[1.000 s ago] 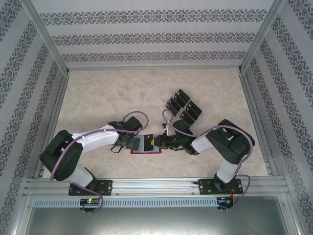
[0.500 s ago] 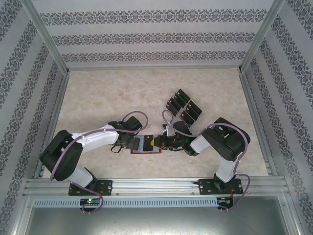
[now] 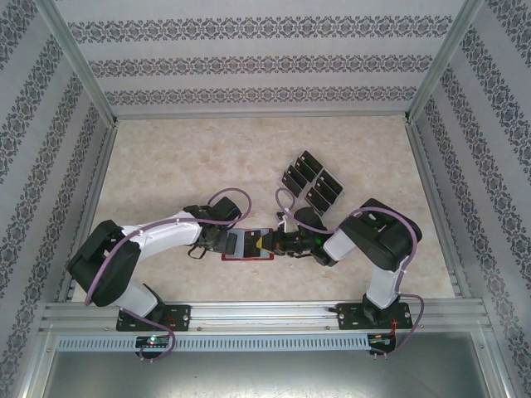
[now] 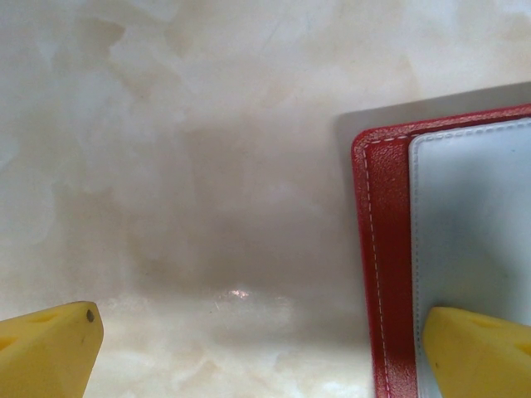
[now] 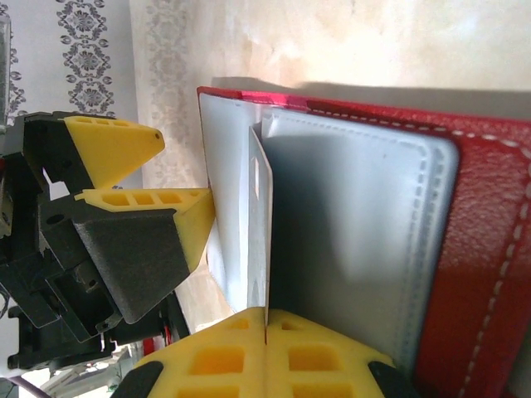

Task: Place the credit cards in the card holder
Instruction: Insert the credit card into the card slot.

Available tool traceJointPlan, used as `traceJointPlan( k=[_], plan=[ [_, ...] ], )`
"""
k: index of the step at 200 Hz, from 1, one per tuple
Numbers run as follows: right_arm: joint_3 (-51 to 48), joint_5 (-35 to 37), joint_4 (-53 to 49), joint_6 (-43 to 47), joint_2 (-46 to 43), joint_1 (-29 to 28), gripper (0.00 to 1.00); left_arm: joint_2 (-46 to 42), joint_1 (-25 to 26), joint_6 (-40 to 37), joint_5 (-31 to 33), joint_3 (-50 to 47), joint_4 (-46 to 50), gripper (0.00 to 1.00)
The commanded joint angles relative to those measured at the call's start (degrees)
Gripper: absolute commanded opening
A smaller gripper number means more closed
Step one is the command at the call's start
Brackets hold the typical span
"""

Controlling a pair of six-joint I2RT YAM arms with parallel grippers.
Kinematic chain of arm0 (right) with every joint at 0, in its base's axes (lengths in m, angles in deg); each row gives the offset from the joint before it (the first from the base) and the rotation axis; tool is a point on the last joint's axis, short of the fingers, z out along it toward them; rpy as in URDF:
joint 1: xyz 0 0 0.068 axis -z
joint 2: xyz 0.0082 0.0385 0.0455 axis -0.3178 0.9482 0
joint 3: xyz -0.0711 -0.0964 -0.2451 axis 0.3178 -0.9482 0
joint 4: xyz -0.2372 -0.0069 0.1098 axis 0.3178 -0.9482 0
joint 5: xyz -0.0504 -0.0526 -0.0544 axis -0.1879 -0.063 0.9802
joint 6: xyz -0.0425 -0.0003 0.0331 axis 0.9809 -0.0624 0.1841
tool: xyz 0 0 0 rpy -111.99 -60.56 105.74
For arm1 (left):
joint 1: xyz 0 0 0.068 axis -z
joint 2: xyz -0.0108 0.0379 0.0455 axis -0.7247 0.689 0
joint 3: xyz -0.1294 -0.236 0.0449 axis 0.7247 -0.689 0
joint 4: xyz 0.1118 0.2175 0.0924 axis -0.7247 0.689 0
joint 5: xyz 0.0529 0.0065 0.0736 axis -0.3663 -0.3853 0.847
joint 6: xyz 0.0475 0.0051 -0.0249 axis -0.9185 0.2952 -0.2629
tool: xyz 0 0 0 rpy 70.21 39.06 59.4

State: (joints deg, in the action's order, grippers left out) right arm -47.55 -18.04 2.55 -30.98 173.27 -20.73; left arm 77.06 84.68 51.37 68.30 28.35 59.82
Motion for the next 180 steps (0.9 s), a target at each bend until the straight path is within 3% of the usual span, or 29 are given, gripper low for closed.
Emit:
traceJointPlan(
  k=[1,180],
  plan=[
    [0.7,0.9,0.7,0.1,1.8,-0.5,0.00,1.5,-0.9,-1.0,1.8,-1.8,4.5,1.00],
    [1.4,-2.0,1.7,-0.6,4.2,-1.1,0.00,2.5,-0.9,-1.1,1.5,-1.6,4.2,1.00]
  ],
)
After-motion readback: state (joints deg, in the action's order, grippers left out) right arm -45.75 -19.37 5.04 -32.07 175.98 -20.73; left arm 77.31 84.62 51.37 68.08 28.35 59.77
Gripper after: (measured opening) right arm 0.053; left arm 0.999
